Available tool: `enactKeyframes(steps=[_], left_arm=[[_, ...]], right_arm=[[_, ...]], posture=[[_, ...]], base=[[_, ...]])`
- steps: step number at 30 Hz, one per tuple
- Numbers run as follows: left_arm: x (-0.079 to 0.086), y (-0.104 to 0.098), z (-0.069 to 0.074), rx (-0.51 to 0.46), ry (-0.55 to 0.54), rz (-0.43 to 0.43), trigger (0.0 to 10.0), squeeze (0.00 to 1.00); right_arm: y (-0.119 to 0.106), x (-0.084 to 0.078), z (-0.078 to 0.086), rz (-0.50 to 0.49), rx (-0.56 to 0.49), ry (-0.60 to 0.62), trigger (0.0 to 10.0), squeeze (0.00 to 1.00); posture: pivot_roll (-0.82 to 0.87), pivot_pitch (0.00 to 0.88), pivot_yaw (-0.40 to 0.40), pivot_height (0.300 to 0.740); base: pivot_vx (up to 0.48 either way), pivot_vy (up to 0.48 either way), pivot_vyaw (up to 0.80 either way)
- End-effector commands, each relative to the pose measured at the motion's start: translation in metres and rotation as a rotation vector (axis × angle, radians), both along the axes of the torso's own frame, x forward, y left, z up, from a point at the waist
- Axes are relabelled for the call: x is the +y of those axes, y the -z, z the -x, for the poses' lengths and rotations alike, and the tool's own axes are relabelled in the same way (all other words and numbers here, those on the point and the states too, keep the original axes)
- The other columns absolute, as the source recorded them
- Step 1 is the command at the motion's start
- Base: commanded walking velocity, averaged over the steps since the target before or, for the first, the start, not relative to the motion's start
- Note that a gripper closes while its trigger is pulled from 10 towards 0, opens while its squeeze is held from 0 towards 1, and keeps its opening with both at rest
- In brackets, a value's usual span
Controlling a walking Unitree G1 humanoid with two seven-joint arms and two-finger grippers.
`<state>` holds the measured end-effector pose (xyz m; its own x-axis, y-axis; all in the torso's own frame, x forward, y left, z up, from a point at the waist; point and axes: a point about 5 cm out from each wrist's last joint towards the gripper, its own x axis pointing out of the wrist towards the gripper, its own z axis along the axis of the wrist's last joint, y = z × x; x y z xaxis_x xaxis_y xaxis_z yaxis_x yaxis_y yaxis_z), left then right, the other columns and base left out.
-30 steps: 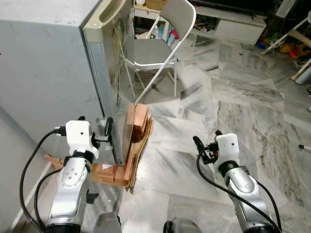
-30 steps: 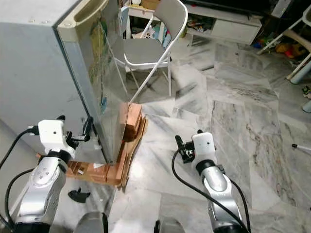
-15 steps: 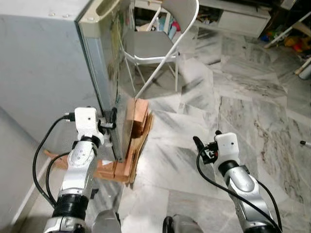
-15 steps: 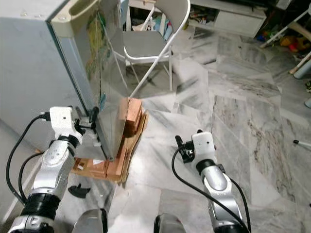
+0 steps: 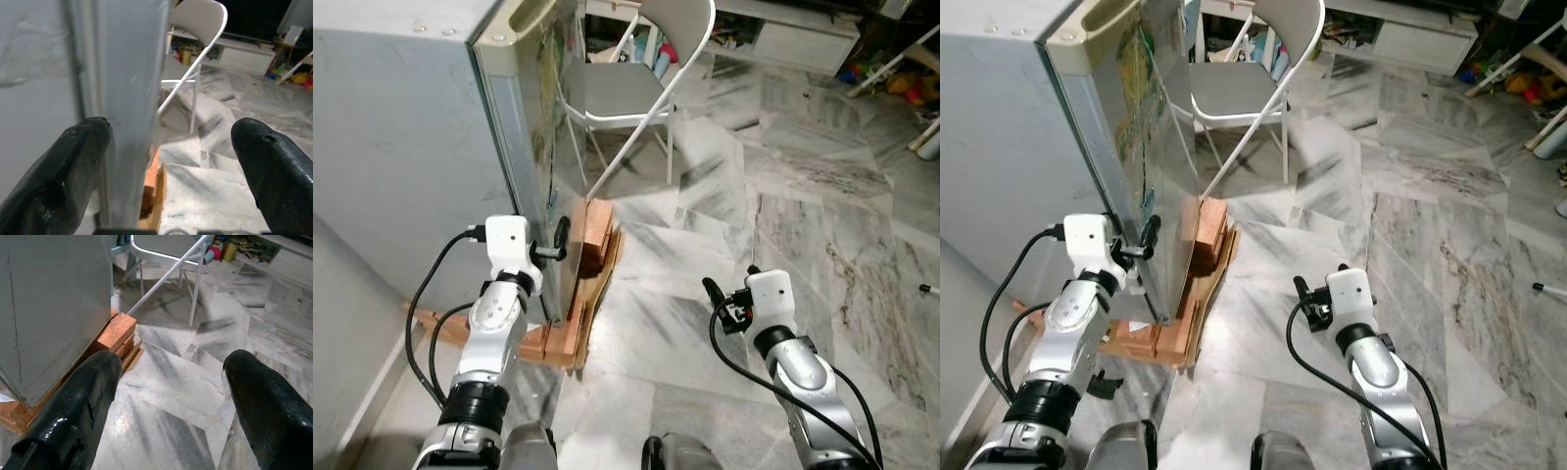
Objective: Restocking fridge
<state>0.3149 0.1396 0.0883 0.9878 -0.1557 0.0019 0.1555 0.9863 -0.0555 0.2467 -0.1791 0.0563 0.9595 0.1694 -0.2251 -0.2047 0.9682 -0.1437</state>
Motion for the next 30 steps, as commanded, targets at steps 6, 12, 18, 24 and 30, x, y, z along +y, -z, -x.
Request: enactKeyframes(steps=[6, 12, 18, 24, 30], left_arm=[[-0.005, -0.006, -0.013, -0.019, 0.001, -0.040, 10.0, 0.00], [0.000, -0.008, -0.024, -0.001, -0.042, -0.071, 10.0, 0.00], [0.001, -0.011, -0.028, -0.013, -0.068, -0.105, 10.0, 0.00], [0.007, -0.008, -0.028, 0.002, -0.102, -0.144, 10.0, 0.00], [0.012, -0.007, -0.028, 0.009, -0.132, -0.143, 10.0, 0.00]], right_arm=[[-0.003, -0.005, 0.005, 0.015, -0.003, -0.003, 10.0, 0.00], [-0.002, -0.010, 0.010, 0.024, 0.007, 0.003, 10.0, 0.00], [-0.002, -0.010, 0.013, 0.023, 0.013, 0.000, 10.0, 0.00], [-0.001, -0.008, 0.015, 0.020, 0.018, -0.001, 10.0, 0.00], [0.000, -0.008, 0.015, 0.018, 0.021, -0.002, 10.0, 0.00]], posture=[[0.00, 0.099, -0.074, 0.740], [-0.01, 0.101, -0.068, 0.740], [-0.01, 0.102, -0.064, 0.740], [-0.01, 0.107, -0.062, 0.740], [-0.01, 0.110, -0.062, 0.740]], base=[[0.000, 0.000, 0.00], [0.000, 0.000, 0.00], [0.000, 0.000, 0.00], [0.000, 0.000, 0.00], [0.000, 0.000, 0.00]])
